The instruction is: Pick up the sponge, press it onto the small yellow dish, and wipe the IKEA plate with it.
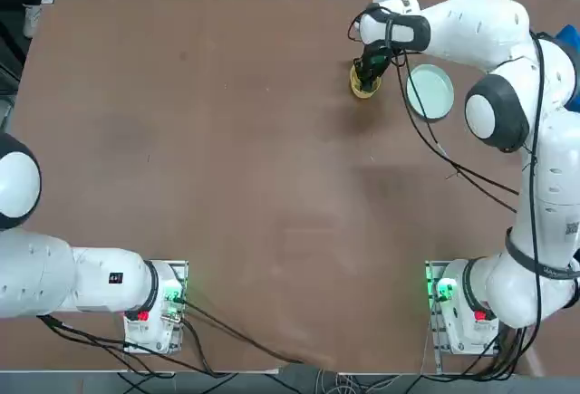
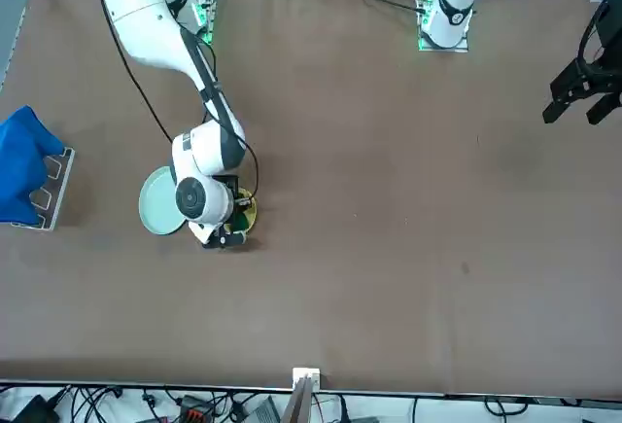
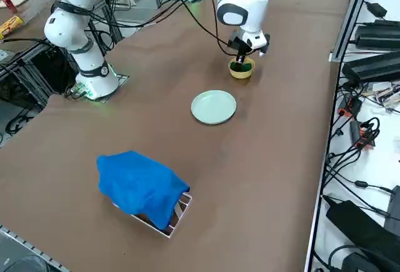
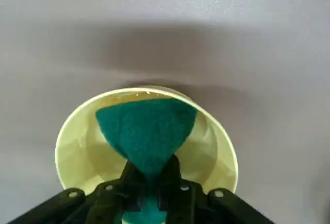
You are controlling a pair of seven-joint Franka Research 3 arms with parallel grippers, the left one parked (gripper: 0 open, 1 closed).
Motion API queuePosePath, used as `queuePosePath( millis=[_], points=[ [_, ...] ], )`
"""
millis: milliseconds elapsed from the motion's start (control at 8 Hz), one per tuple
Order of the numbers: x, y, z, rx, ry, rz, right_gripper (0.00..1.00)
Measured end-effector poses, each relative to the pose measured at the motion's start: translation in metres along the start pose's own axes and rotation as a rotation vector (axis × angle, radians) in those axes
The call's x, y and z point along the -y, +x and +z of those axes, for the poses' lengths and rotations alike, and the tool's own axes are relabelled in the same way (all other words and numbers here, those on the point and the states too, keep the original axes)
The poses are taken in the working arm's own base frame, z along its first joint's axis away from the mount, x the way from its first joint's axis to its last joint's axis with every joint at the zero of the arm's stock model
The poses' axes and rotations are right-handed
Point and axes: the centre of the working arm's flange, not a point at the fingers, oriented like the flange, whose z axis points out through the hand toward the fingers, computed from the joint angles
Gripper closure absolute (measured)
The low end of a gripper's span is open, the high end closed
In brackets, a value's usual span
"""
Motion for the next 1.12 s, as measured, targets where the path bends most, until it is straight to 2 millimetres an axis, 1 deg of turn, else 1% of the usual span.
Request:
queuePosePath(
  millis=[250, 375, 500, 750, 1125],
  points=[
    [-0.003, 0.003, -0.007, -0.014, -0.001, -0.011, 0.87],
    [-0.003, 0.006, -0.015, -0.029, 0.002, -0.015, 0.87],
    [-0.001, 0.007, -0.026, -0.046, 0.007, -0.018, 0.87],
    [0.002, 0.003, -0.051, -0.061, 0.013, -0.024, 0.87],
    [0.005, -0.012, -0.087, -0.026, 0.010, -0.033, 0.87]
  ],
)
